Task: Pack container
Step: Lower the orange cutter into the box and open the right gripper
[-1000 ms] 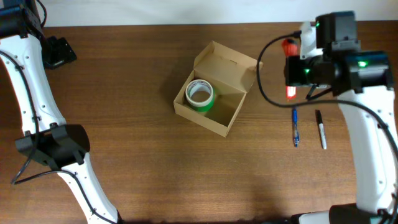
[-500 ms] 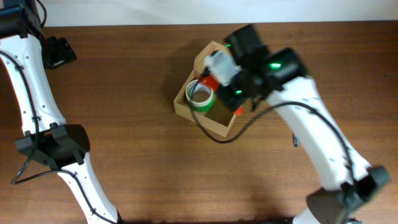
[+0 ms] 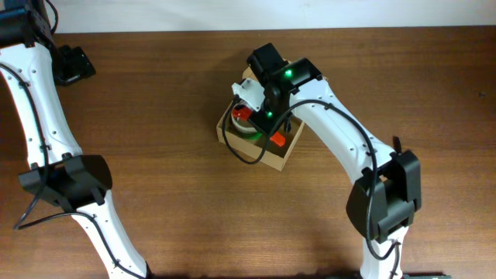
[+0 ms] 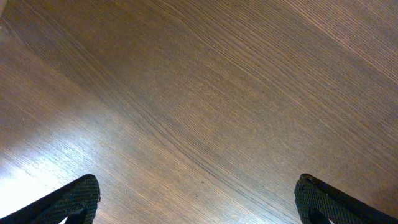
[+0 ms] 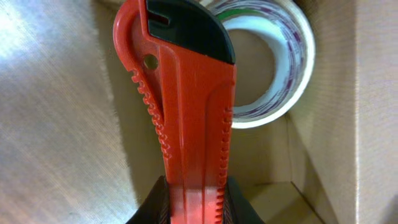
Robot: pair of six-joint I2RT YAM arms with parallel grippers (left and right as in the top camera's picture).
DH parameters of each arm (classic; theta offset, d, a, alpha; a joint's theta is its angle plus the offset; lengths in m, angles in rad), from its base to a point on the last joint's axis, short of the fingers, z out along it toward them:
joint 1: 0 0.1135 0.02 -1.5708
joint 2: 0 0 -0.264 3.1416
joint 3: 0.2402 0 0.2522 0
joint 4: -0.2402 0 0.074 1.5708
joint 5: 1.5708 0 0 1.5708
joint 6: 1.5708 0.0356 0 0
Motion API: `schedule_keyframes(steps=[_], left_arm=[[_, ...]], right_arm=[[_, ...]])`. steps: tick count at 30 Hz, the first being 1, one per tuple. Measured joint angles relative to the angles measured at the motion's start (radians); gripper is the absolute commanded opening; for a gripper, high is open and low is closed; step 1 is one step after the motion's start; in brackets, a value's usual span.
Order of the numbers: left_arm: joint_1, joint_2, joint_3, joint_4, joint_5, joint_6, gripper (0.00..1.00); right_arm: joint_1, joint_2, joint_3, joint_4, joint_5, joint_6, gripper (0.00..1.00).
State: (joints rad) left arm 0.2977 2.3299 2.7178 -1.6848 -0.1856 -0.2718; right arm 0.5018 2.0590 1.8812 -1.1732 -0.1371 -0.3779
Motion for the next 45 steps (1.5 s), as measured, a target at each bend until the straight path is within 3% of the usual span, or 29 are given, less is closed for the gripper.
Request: schedule_keyframes(steps=[45], left_arm=[[0.000, 0.000, 0.000, 0.000, 0.000, 0.000, 1.00]], right_arm=[[0.016, 0.077, -0.068, 0.011, -0.048, -0.028, 0.15]])
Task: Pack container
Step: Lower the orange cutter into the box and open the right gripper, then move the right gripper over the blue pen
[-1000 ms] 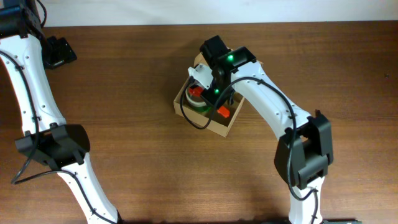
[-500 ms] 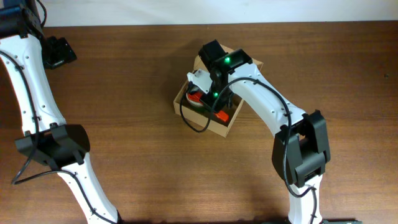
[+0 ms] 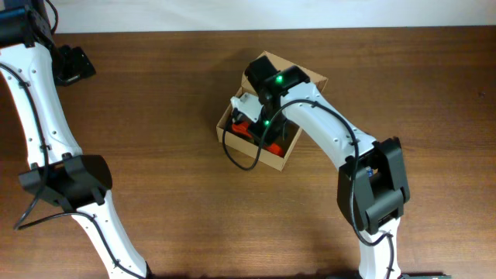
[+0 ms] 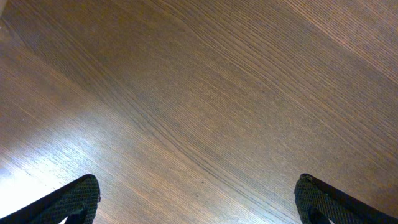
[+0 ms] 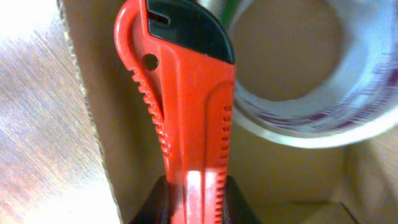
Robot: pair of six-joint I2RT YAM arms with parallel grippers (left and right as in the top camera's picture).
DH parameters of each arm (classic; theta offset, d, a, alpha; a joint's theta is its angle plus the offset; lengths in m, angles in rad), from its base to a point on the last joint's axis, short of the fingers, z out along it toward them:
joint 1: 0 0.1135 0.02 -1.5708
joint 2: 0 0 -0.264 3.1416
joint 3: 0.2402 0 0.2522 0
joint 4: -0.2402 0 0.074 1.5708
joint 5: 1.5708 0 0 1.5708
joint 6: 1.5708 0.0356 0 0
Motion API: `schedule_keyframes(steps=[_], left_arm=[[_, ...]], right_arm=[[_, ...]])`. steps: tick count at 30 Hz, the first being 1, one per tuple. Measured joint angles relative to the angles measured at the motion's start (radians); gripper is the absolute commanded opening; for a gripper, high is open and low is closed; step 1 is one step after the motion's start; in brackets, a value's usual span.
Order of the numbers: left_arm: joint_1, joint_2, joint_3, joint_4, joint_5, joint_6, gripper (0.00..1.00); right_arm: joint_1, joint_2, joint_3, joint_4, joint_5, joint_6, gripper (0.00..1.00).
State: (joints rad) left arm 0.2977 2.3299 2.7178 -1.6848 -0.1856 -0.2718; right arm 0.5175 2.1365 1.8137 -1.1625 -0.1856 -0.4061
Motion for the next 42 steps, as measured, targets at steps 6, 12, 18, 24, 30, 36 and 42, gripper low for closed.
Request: schedule_keyframes(steps=[6, 12, 18, 24, 30, 36, 42], left_arm=[[0.000, 0.000, 0.000, 0.000, 0.000, 0.000, 1.00], [0.000, 0.000, 0.000, 0.000, 0.000, 0.000, 1.00], [0.000, 0.000, 0.000, 0.000, 0.000, 0.000, 1.00], [0.000, 0.000, 0.000, 0.000, 0.000, 0.000, 1.00], [0.000, 0.000, 0.000, 0.000, 0.000, 0.000, 1.00], [0.000, 0.000, 0.000, 0.000, 0.001, 0.000, 1.00], [0.000, 0.000, 0.000, 0.000, 0.003, 0.000, 1.00]], right_arm=[[0.022, 0.001, -0.026, 0.013, -0.001, -0.012, 0.19], [0.024, 0.001, -0.031, 0.016, 0.000, -0.013, 0.38], [0.026, 0.001, -0.032, 0.016, 0.000, -0.016, 0.40], [0.027, 0.001, -0.032, 0.020, 0.004, -0.015, 0.39], [0.027, 0.007, 0.012, 0.002, 0.012, 0.015, 0.41], [0.026, 0.017, 0.349, -0.148, 0.069, 0.097, 0.46], [0.016, 0.015, 0.735, -0.322, 0.269, 0.231, 0.50]])
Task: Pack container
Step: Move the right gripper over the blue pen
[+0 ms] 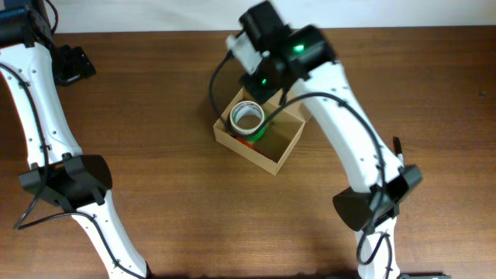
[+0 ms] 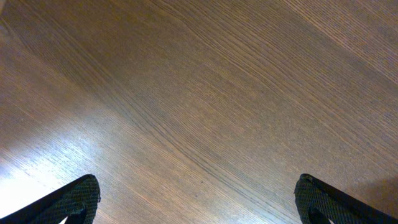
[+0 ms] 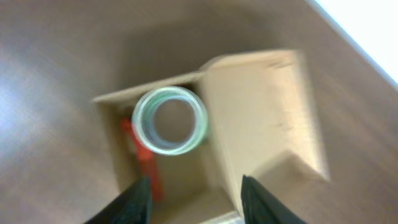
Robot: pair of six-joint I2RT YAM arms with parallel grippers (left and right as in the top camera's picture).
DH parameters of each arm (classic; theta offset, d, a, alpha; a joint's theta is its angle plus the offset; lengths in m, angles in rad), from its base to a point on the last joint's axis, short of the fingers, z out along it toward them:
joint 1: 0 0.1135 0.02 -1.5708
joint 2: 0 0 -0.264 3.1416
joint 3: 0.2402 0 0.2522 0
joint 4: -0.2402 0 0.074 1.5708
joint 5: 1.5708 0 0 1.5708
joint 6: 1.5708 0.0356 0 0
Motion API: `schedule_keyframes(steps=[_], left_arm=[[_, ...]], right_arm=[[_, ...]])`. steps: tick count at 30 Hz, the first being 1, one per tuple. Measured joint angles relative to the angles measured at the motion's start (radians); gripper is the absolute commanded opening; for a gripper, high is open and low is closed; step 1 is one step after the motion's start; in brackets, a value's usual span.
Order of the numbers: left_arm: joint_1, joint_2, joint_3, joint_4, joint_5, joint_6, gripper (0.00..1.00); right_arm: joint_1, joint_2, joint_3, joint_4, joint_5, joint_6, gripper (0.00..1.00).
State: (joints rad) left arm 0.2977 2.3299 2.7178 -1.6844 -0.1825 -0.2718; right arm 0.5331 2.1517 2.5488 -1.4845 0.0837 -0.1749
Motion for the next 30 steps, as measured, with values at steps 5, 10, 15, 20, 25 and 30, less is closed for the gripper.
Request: schedule_keyframes(steps=[5, 10, 15, 20, 25, 30], left_arm=[[0.000, 0.000, 0.000, 0.000, 0.000, 0.000, 1.00], [0.000, 0.000, 0.000, 0.000, 0.000, 0.000, 1.00], [0.000, 0.000, 0.000, 0.000, 0.000, 0.000, 1.00], [0.000, 0.000, 0.000, 0.000, 0.000, 0.000, 1.00], [0.000, 0.000, 0.000, 0.000, 0.000, 0.000, 1.00], [0.000, 0.000, 0.000, -0.002, 0.000, 0.000, 1.00]], right_arm=[[-0.098, -0.009, 0.183, -0.172, 0.121, 0.107, 0.49], [-0.306, -0.015, 0.176, -0.208, 0.136, 0.159, 0.50], [-0.497, -0.038, -0.003, -0.162, 0.079, 0.167, 0.59], [-0.600, -0.195, -0.365, -0.057, 0.004, 0.143, 0.68], [-0.617, -0.519, -0.737, 0.064, -0.003, 0.114, 0.73], [-0.649, -0.721, -1.029, 0.157, 0.008, 0.092, 0.72]])
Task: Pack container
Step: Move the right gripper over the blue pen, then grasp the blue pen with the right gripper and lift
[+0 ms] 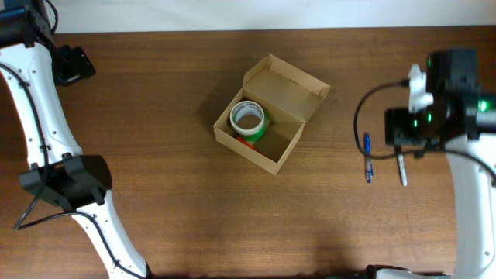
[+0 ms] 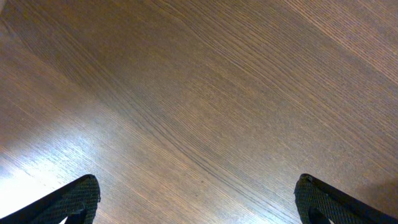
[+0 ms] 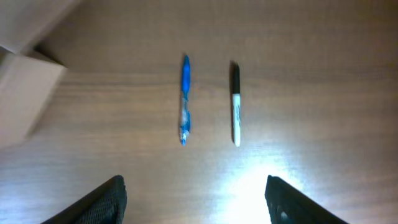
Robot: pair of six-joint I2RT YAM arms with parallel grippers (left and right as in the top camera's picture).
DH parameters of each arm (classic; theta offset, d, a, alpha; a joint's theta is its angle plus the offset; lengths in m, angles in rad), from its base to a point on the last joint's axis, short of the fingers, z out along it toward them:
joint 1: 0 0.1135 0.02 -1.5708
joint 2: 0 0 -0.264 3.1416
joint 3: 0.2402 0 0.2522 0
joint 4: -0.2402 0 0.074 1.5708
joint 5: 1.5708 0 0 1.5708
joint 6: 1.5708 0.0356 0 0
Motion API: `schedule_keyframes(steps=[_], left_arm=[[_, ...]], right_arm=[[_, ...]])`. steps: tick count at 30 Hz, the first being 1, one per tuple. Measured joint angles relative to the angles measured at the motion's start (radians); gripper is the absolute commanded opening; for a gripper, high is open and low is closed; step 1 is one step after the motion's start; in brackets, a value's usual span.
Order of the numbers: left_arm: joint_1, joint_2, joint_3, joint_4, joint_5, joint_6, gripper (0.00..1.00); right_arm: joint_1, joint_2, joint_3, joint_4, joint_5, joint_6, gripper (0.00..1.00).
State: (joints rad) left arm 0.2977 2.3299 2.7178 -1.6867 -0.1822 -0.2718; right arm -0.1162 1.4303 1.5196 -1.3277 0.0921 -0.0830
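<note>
An open cardboard box (image 1: 288, 142) sits mid-table with its lid tipped back. Inside lie a roll of clear tape (image 1: 248, 118) and a red utility knife (image 1: 246, 140), mostly hidden under the roll. To the right on the table lie a blue pen (image 3: 185, 101) (image 1: 367, 161) and a black-and-white marker (image 3: 236, 104) (image 1: 401, 169), side by side. My right gripper (image 3: 196, 199) hangs open above them, nothing between its fingers. My left gripper (image 2: 198, 199) is open over bare wood at the far left.
A corner of the cardboard box (image 3: 25, 81) shows at the left of the right wrist view. A black object (image 1: 74, 63) sits at the table's far left corner. The left arm (image 1: 46, 139) runs down the left side.
My right arm has moved from above the box to the table's right side; its open gripper is now above the blue pen and the marker. The left arm has not moved.
My right gripper held the red utility knife over the box beside the tape roll, then lower inside it. A second ago the knife lay in the box under the roll and the gripper was open above. Now the gripper is over the pens.
</note>
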Motion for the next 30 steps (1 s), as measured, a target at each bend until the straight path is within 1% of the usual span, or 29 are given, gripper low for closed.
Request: schedule_keyframes(steps=[2, 6, 10, 14, 18, 21, 23, 26, 30], left_arm=[[0.000, 0.000, 0.000, 0.000, 0.000, 0.000, 1.00], [0.000, 0.000, 0.000, 0.000, 0.000, 0.000, 1.00], [0.000, 0.000, 0.000, 0.000, 0.000, 0.000, 1.00], [0.000, 0.000, 0.000, 0.000, 0.000, 0.000, 1.00], [0.000, 0.000, 0.000, 0.000, 0.000, 0.000, 1.00], [0.000, 0.000, 0.000, 0.000, 0.000, 0.000, 1.00], [0.000, 0.000, 0.000, 0.000, 0.000, 0.000, 1.00], [0.000, 0.000, 0.000, 0.000, 0.000, 0.000, 1.00], [0.000, 0.000, 0.000, 0.000, 0.000, 0.000, 1.00]], right_arm=[[-0.024, 0.017, -0.101, 0.071, 0.000, -0.016, 0.72], [-0.047, 0.114, -0.227, 0.187, -0.032, -0.044, 0.72], [-0.049, 0.177, -0.251, 0.261, -0.073, -0.049, 0.72], [-0.050, 0.246, -0.250, 0.304, -0.094, -0.009, 0.70], [-0.054, 0.345, -0.250, 0.327, -0.110, 0.032, 0.66], [-0.055, 0.402, -0.250, 0.350, -0.118, 0.059, 0.60], [-0.055, 0.425, -0.250, 0.370, -0.121, 0.072, 0.55], [-0.055, 0.443, -0.250, 0.387, -0.126, 0.090, 0.43], [-0.055, 0.460, -0.250, 0.399, -0.129, 0.109, 0.41]])
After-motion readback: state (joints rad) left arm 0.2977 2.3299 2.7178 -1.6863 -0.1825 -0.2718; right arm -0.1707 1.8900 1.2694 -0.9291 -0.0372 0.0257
